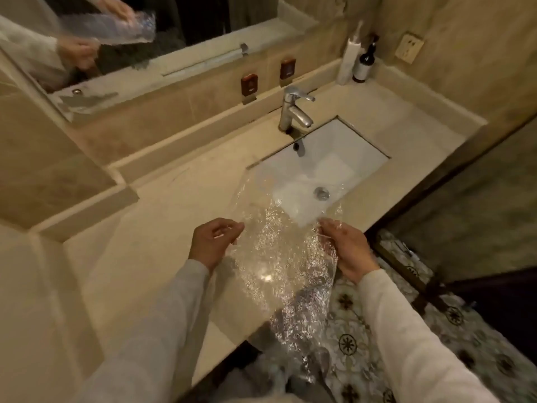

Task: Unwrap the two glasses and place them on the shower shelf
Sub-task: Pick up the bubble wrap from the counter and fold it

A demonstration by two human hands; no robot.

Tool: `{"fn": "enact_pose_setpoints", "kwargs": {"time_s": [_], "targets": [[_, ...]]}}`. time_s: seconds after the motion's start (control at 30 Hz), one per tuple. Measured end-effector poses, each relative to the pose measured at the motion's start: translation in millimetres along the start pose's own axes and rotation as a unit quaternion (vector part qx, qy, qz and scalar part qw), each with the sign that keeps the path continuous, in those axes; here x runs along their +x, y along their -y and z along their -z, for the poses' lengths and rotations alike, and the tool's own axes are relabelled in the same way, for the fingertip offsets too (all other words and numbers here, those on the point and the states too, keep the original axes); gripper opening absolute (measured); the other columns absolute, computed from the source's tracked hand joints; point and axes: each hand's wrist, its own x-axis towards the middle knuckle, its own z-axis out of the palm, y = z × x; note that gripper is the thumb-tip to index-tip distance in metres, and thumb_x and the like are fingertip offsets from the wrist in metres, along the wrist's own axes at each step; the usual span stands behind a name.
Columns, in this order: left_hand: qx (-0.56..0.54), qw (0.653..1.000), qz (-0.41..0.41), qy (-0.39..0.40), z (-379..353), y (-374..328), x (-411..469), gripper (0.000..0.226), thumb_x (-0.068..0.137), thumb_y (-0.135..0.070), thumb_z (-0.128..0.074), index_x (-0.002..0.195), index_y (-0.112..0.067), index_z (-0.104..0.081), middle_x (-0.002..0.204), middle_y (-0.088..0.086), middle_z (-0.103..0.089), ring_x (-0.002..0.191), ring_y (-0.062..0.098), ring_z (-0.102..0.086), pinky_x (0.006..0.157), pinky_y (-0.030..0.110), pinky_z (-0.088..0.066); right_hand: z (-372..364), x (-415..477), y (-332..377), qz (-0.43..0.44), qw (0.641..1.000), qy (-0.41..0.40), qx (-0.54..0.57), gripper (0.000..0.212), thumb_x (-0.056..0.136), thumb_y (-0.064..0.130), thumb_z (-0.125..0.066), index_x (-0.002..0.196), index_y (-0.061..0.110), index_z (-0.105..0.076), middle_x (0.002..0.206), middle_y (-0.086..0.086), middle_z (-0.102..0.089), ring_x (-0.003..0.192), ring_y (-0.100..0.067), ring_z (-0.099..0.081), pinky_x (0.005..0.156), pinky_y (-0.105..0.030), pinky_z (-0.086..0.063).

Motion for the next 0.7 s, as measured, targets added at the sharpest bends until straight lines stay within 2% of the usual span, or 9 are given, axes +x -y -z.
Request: {"fn": "enact_pose_setpoints", "kwargs": {"time_s": [0.1,0.17,0.23,0.33,0.43,0.53,0.6,0.67,0.7], "targets": [[0.009,1.000,0.015,0.000,-34.0,-6.2,-4.6,0.020,0.072,-0.030,-0.087,0.070,-0.016,-0.074,0.056,-0.001,-0.066,0.048,0.010,-0.056,0.048,0.016,-0.045,45.9,0.4,13.1,0.068,0.996,-0.048,-0.019,0.010,0.094,0.010,-0.070,0.102,0.007,-0.077,0.082,-0.004,-0.077,0.067,-0.009,-0.067,0.061,-0.018,-0.056],[0.023,0.996,0.055,0.070,-62.5,-14.5,-7.7,0.038,0.068,-0.050,-0.085,0.077,-0.014,-0.074,0.062,0.003,-0.069,0.047,0.014,-0.055,0.044,0.020,-0.043,80.4,-3.6,19.0,0.077,0.996,-0.037,-0.026,0.011,0.094,0.008,-0.069,0.098,0.012,-0.078,0.080,0.000,-0.076,0.068,-0.006,-0.067,0.061,-0.017,-0.055],[0.042,0.982,0.087,0.160,-99.6,-26.1,-9.5,0.049,0.072,-0.062,-0.076,0.085,-0.015,-0.075,0.075,0.009,-0.074,0.056,0.021,-0.064,0.048,0.024,-0.047,115.6,-10.5,23.9,0.087,0.994,-0.017,-0.056,0.012,0.093,0.009,-0.070,0.094,0.016,-0.079,0.076,0.003,-0.076,0.065,-0.003,-0.065,0.058,-0.015,-0.051],[0.034,0.981,0.072,0.178,-158.2,-46.4,-8.0,0.035,0.092,-0.046,-0.065,0.087,-0.013,-0.076,0.076,0.013,-0.074,0.056,0.029,-0.067,0.046,0.023,-0.044,167.9,-21.6,30.2,0.083,0.994,-0.018,-0.070,0.013,0.093,0.012,-0.070,0.087,0.017,-0.081,0.072,0.001,-0.074,0.056,-0.003,-0.057,0.049,-0.015,-0.044],[0.018,0.985,0.039,0.168,-223.5,-59.3,-12.9,0.034,0.095,-0.033,-0.064,0.081,-0.005,-0.076,0.070,0.017,-0.071,0.046,0.029,-0.061,0.042,0.023,-0.040,227.0,-35.0,34.2,0.091,0.994,-0.048,-0.040,0.009,0.094,0.015,-0.071,0.092,0.014,-0.080,0.076,-0.006,-0.077,0.053,-0.004,-0.057,0.047,-0.015,-0.044],[0.004,0.973,0.061,0.221,-297.5,-64.9,-31.0,0.031,0.094,-0.035,-0.064,0.081,-0.010,-0.078,0.073,0.017,-0.072,0.051,0.032,-0.065,0.043,0.026,-0.046,285.3,-49.5,35.8,0.123,0.982,-0.143,0.013,0.009,0.095,0.016,-0.070,0.098,0.011,-0.077,0.074,-0.003,-0.078,0.053,-0.003,-0.059,0.049,-0.014,-0.046],[0.009,0.954,0.092,0.285,-341.8,-65.5,-46.0,0.030,0.080,-0.042,-0.072,0.084,-0.013,-0.077,0.076,0.009,-0.076,0.054,0.030,-0.070,0.046,0.026,-0.053,320.2,-60.2,39.0,0.149,0.965,-0.210,0.046,0.008,0.096,0.015,-0.069,0.097,0.012,-0.077,0.073,0.000,-0.077,0.056,-0.003,-0.061,0.052,-0.014,-0.049],[0.041,0.928,0.089,0.360,-387.3,-61.5,-63.1,0.041,0.068,-0.044,-0.076,0.091,-0.010,-0.072,0.081,0.011,-0.078,0.056,0.026,-0.072,0.046,0.024,-0.053,362.5,-76.5,43.9,0.178,0.938,-0.285,0.081,0.009,0.096,0.016,-0.069,0.097,0.014,-0.077,0.075,-0.001,-0.076,0.058,-0.003,-0.062,0.054,-0.015,-0.051],[0.059,0.915,0.082,0.391,-408.7,-58.4,-71.9,0.043,0.069,-0.041,-0.076,0.094,-0.008,-0.071,0.082,0.012,-0.078,0.056,0.026,-0.073,0.045,0.023,-0.052,384.2,-86.1,46.4,0.194,0.922,-0.320,0.100,0.010,0.097,0.016,-0.068,0.099,0.013,-0.077,0.077,-0.004,-0.075,0.060,-0.004,-0.062,0.056,-0.017,-0.052]]}}
